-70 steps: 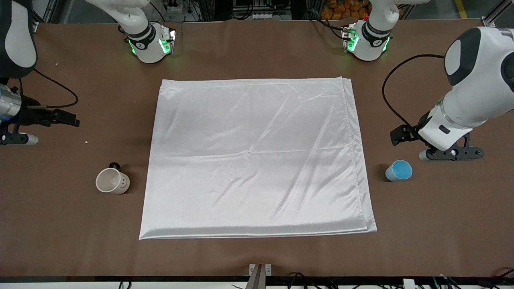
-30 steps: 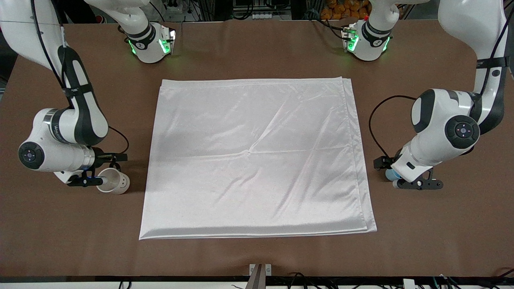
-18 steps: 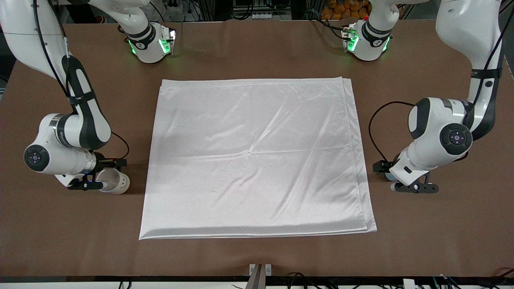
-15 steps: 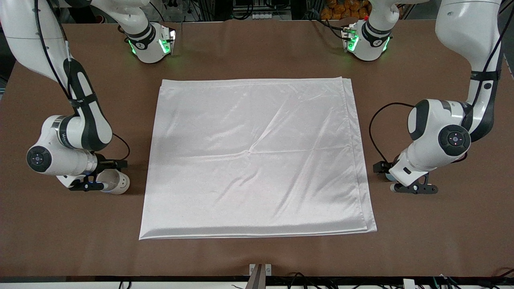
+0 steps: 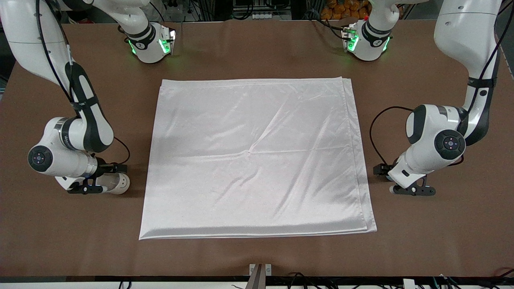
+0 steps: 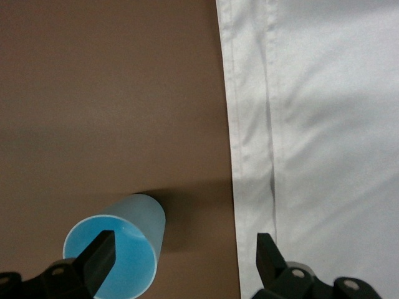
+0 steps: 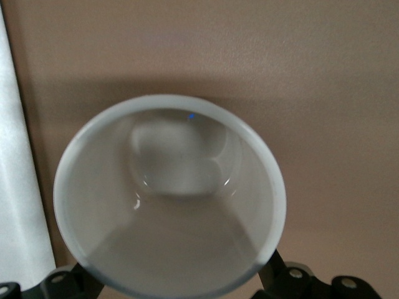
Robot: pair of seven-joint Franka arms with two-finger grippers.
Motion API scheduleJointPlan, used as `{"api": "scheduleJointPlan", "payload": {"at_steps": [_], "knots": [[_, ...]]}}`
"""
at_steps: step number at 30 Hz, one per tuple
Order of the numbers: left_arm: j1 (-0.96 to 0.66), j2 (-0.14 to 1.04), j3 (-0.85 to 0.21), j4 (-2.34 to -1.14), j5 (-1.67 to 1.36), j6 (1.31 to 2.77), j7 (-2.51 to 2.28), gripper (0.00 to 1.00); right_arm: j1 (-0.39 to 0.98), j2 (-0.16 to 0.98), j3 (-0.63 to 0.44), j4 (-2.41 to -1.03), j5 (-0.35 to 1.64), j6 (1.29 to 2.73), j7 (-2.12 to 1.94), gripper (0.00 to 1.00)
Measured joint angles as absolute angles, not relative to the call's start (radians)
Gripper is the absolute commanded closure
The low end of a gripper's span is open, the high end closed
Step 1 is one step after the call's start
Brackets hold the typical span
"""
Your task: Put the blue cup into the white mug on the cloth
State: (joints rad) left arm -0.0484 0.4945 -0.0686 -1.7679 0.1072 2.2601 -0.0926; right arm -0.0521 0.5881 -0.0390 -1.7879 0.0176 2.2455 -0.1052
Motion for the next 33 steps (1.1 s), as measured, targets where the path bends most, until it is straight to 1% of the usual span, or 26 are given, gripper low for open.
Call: {"api": "scheduleJointPlan", "payload": {"at_steps": [10, 11, 14, 15, 16, 17, 18, 19, 20, 21, 25, 28, 30, 31, 33], "knots": [[-0.041, 0.515, -0.069, -1.783, 0.107, 2.28, -0.076, 0.0, -0.052, 0.596, -0.039, -1.788, 0.018, 2.294, -0.105, 0.0], [-0.039, 0.518, -0.069, -1.783, 0.107, 2.281, -0.075, 0.0, -0.052, 0.598, -0.039, -1.788, 0.018, 2.299, -0.105, 0.04], [-0.035, 0.523, -0.069, -1.784, 0.107, 2.282, -0.072, 0.0, -0.052, 0.602, -0.039, -1.788, 0.018, 2.31, -0.105, 0.26], [-0.034, 0.524, -0.068, -1.785, 0.107, 2.283, -0.072, 0.0, -0.052, 0.602, -0.039, -1.788, 0.018, 2.311, -0.105, 0.37], [-0.033, 0.525, -0.069, -1.787, 0.107, 2.286, -0.071, 0.0, -0.052, 0.602, -0.039, -1.787, 0.018, 2.311, -0.105, 0.5], [-0.032, 0.526, -0.069, -1.789, 0.107, 2.289, -0.071, 0.0, -0.053, 0.602, -0.039, -1.786, 0.018, 2.311, -0.105, 0.6], [-0.031, 0.527, -0.069, -1.792, 0.107, 2.294, -0.071, 0.0, -0.053, 0.602, -0.039, -1.784, 0.018, 2.311, -0.105, 0.67], [-0.03, 0.527, -0.069, -1.797, 0.107, 2.3, -0.071, 0.0, -0.054, 0.602, -0.039, -1.784, 0.018, 2.312, -0.105, 0.71], [-0.03, 0.527, -0.069, -1.8, 0.107, 2.305, -0.071, 0.0, -0.055, 0.603, -0.039, -1.783, 0.018, 2.314, -0.105, 0.78], [-0.029, 0.528, -0.069, -1.806, 0.107, 2.313, -0.071, 0.0, -0.057, 0.603, -0.04, -1.783, 0.018, 2.318, -0.105, 0.82], [-0.026, 0.528, -0.069, -1.822, 0.107, 2.33, -0.07, 0.0, -0.064, 0.605, -0.04, -1.783, 0.018, 2.325, -0.105, 0.89], [-0.025, 0.528, -0.069, -1.83, 0.107, 2.336, -0.07, 0.0, -0.066, 0.606, -0.04, -1.783, 0.018, 2.326, -0.105, 0.98], [-0.023, 0.528, -0.069, -1.833, 0.107, 2.337, -0.07, 0.0, -0.066, 0.607, -0.04, -1.783, 0.018, 2.326, -0.105, 1.0], [-0.023, 0.528, -0.068, -1.834, 0.107, 2.337, -0.07, 0.05, -0.066, 0.607, -0.04, -1.783, 0.018, 2.326, -0.105, 1.0], [-0.022, 0.528, -0.068, -1.835, 0.107, 2.338, -0.07, 0.26, -0.066, 0.607, -0.04, -1.783, 0.018, 2.326, -0.105, 1.0]]}}
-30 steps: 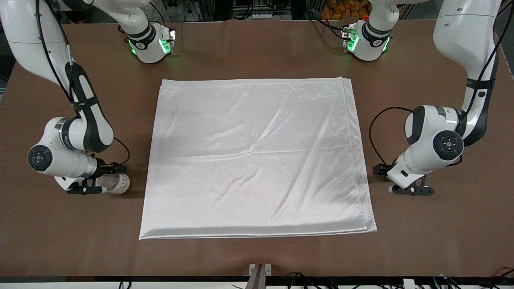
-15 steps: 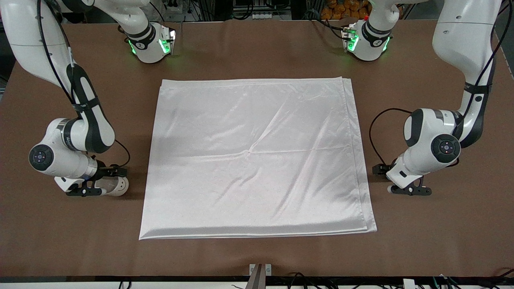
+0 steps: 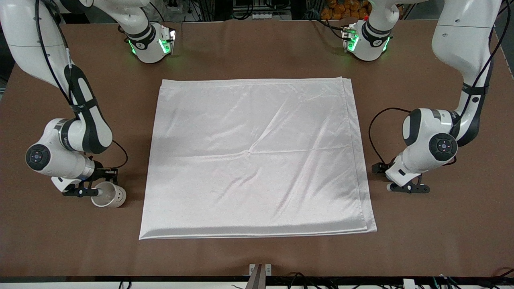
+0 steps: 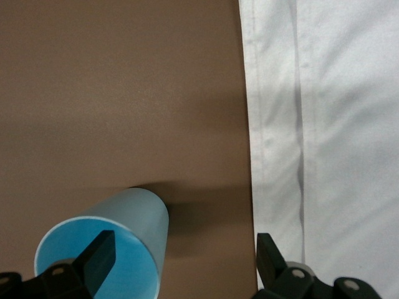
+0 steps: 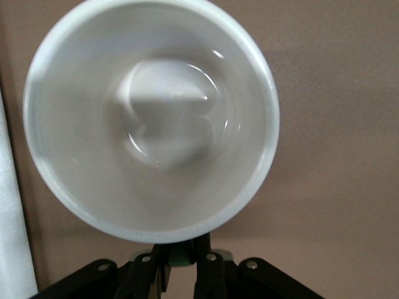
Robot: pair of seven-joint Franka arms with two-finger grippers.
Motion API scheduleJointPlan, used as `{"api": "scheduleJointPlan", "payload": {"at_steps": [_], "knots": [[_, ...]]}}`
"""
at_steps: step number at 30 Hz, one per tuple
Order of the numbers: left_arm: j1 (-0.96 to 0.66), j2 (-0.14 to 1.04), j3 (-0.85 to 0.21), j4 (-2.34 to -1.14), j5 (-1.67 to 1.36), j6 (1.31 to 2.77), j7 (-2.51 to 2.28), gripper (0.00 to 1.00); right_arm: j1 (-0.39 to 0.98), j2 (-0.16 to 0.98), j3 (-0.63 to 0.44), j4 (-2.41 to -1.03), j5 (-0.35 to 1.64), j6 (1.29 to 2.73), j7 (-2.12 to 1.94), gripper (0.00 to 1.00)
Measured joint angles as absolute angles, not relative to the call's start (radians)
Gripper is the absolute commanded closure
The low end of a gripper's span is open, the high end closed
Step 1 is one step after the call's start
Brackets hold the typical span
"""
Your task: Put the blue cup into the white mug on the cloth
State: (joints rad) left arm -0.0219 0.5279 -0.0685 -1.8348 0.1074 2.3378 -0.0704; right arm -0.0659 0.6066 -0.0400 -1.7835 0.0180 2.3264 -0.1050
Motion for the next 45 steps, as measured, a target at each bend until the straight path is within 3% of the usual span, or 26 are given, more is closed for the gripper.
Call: {"api": "scheduleJointPlan", "payload": {"at_steps": [3, 7, 13, 27, 45], "knots": [[-0.019, 0.528, -0.068, -1.835, 0.107, 2.339, -0.07, 0.53, -0.066, 0.607, -0.04, -1.783, 0.018, 2.326, -0.105, 1.0], [-0.012, 0.528, -0.068, -1.835, 0.107, 2.339, -0.07, 0.79, -0.066, 0.607, -0.039, -1.783, 0.018, 2.326, -0.105, 1.0], [-0.002, 0.528, -0.068, -1.836, 0.107, 2.34, -0.067, 1.0, -0.063, 0.605, -0.037, -1.768, 0.018, 2.32, -0.105, 1.0], [0.002, 0.518, -0.067, -1.839, 0.117, 2.34, -0.065, 1.0, -0.023, 0.495, -0.03, -1.669, 0.018, 2.103, -0.13, 1.0], [0.002, 0.508, -0.068, -1.841, 0.117, 2.353, -0.056, 1.0, 0.184, 0.477, -0.022, -1.655, 0.124, 2.093, -0.013, 1.0]]}}
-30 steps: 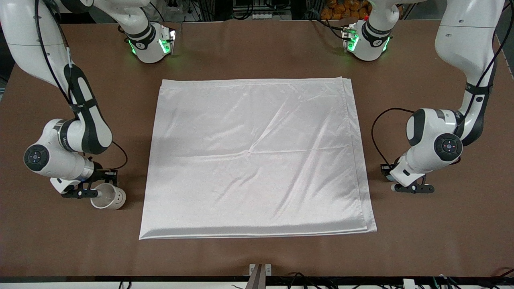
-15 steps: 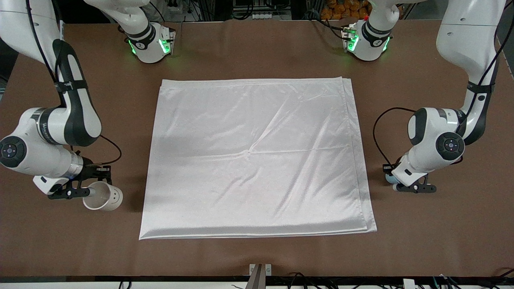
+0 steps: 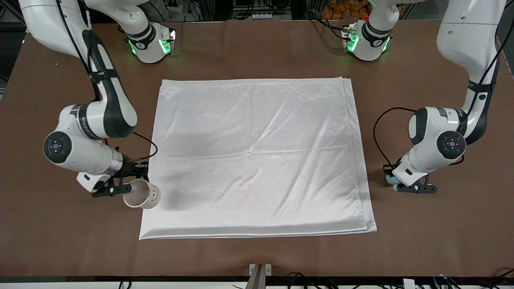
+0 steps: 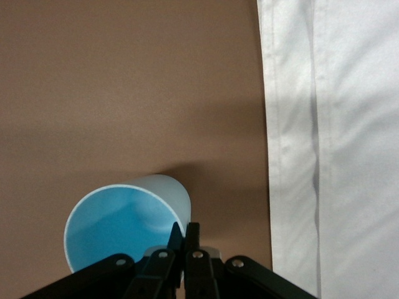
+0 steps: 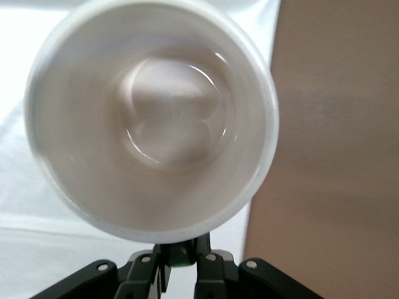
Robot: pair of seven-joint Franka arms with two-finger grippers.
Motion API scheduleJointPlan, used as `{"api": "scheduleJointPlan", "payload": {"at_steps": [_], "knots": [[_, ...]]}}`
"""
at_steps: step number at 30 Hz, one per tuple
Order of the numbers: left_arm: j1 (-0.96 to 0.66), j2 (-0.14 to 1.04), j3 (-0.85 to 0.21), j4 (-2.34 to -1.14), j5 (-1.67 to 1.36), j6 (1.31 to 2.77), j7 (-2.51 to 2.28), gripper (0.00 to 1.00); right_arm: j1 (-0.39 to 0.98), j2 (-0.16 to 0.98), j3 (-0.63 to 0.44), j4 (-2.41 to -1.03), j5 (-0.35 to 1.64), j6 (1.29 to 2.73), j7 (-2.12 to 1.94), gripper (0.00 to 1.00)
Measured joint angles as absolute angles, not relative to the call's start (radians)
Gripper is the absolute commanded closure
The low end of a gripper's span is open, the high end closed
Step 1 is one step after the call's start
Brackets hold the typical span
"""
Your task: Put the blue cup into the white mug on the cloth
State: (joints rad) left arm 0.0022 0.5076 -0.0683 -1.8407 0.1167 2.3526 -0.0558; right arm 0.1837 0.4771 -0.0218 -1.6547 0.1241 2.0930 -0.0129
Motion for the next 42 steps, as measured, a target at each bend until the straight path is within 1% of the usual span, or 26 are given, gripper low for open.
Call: {"api": "scheduleJointPlan", "payload": {"at_steps": [9, 13, 17, 26, 31, 42], "knots": [[0.002, 0.466, -0.071, -1.839, 0.117, 2.353, -0.033, 1.0, 0.371, 0.493, -0.022, -1.631, 0.124, 2.097, 0.267, 1.0], [0.002, 0.44, -0.073, -1.838, 0.117, 2.353, -0.018, 1.0, 0.472, 0.528, -0.023, -1.604, 0.121, 2.108, 0.409, 1.0], [0.001, 0.413, -0.074, -1.836, 0.117, 2.353, 0.001, 1.0, 0.542, 0.573, -0.024, -1.571, 0.12, 2.109, 0.494, 1.0], [0.0, 0.362, -0.077, -1.836, 0.117, 2.349, 0.021, 1.0, 0.595, 0.646, -0.029, -1.551, 0.119, 2.111, 0.524, 1.0], [0.0, 0.337, -0.077, -1.835, 0.117, 2.345, 0.047, 1.0, 0.625, 0.672, -0.042, -1.55, 0.118, 2.142, 0.544, 1.0], [-0.002, 0.259, -0.092, -1.823, 0.117, 2.248, 0.057, 1.0, 0.686, 0.696, -0.046, -1.542, 0.117, 2.167, 0.601, 1.0]]}}
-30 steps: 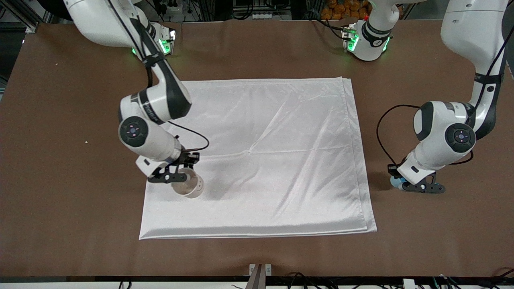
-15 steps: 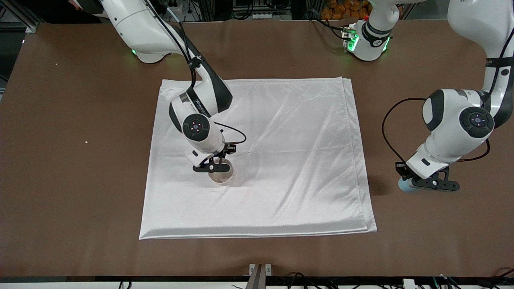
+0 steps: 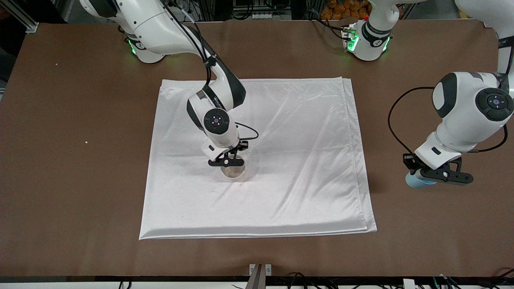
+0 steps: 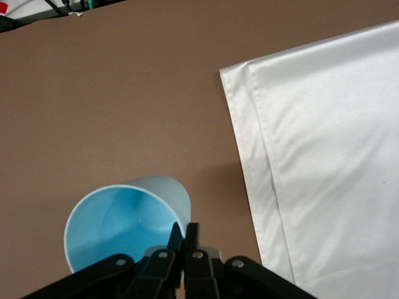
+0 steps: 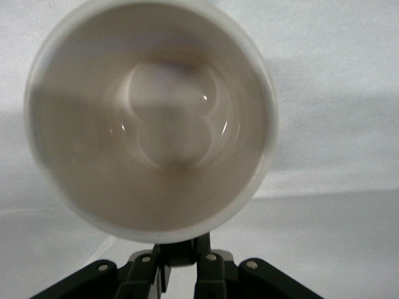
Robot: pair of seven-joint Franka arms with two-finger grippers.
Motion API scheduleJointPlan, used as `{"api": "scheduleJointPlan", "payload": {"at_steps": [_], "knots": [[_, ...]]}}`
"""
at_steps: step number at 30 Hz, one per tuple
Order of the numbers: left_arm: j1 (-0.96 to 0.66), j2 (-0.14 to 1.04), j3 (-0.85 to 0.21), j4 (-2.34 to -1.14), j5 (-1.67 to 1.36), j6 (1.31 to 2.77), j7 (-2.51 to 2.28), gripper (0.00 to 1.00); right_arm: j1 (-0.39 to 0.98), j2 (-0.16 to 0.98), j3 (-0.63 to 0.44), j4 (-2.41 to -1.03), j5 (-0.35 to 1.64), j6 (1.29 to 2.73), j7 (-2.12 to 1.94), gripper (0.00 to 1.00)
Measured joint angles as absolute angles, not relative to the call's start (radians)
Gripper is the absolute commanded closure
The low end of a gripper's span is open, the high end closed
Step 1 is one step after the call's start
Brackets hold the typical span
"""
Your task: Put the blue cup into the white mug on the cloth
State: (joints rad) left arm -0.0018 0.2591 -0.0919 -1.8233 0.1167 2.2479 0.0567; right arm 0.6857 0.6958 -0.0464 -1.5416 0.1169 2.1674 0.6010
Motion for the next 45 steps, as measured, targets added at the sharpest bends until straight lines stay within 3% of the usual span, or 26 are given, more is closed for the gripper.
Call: {"api": "scheduleJointPlan", "payload": {"at_steps": [23, 25, 30, 31, 45], "knots": [[-0.005, 0.214, -0.198, -1.8, 0.117, 2.17, 0.05, 1.0, 0.715, 0.741, -0.05, -1.533, 0.103, 2.23, 0.637, 0.98], [-0.005, 0.212, -0.213, -1.796, 0.117, 2.16, 0.042, 1.0, 0.719, 0.742, -0.05, -1.532, 0.093, 2.23, 0.65, 0.78], [-0.007, 0.212, -0.252, -1.784, 0.117, 2.147, 0.018, 1.0, 0.725, 0.745, -0.05, -1.531, 0.084, 2.23, 0.698, 0.08], [-0.008, 0.212, -0.261, -1.782, 0.117, 2.145, 0.012, 1.0, 0.726, 0.746, -0.05, -1.531, 0.083, 2.23, 0.707, 0.0], [-0.045, 0.212, -0.379, -1.74, 0.122, 2.064, -0.148, 1.0, 0.726, 0.754, -0.051, -1.511, 0.078, 2.227, 0.785, 0.0]]}}
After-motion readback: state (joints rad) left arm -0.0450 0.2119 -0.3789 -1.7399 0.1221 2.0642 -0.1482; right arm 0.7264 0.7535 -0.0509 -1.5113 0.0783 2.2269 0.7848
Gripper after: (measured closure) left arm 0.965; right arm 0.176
